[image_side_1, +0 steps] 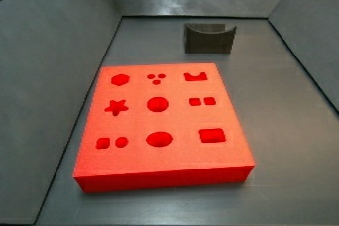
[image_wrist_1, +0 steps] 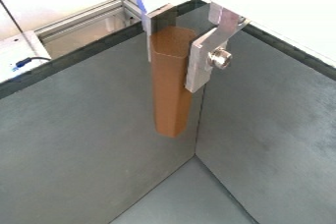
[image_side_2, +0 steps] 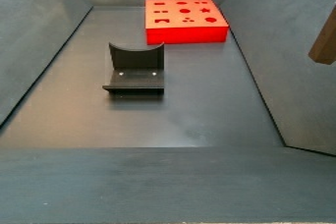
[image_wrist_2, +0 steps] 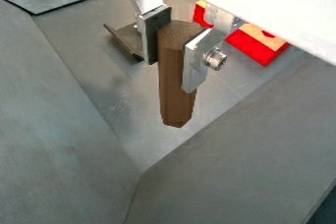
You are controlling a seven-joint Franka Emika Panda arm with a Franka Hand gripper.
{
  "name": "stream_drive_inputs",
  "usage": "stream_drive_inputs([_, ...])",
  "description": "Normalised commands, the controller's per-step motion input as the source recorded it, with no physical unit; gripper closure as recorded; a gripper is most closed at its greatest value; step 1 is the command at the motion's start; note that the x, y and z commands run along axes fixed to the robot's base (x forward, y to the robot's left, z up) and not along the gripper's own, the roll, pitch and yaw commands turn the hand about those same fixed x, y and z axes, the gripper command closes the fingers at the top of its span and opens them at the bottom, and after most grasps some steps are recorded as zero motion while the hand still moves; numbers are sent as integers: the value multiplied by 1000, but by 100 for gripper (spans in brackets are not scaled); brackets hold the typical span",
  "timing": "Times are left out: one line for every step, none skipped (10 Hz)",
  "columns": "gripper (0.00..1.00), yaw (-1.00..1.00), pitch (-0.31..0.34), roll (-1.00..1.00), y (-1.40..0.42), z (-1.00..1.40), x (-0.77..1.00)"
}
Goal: Pick up the hexagon object. Move up. Move to above the board. Insert the hexagon object.
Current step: Move to above the board.
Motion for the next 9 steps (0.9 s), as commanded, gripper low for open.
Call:
stream_drive_inputs([100, 25, 77, 70, 0, 18, -434])
stream_drive_inputs([100, 25, 77, 70, 0, 18, -434])
stream_drive_inputs([100, 25, 77, 70, 0, 18, -434])
stream_drive_inputs([100, 25, 77, 70, 0, 18, -434])
stream_drive_inputs([100, 25, 77, 70, 0, 19, -434])
stream_drive_inputs([100, 25, 77, 70, 0, 18, -434])
stream_drive_inputs([100, 25, 77, 70, 0, 18, -434])
stream_drive_inputs([100, 25, 77, 70, 0, 18, -434])
stream_drive_inputs([100, 25, 77, 70, 0, 18, -434])
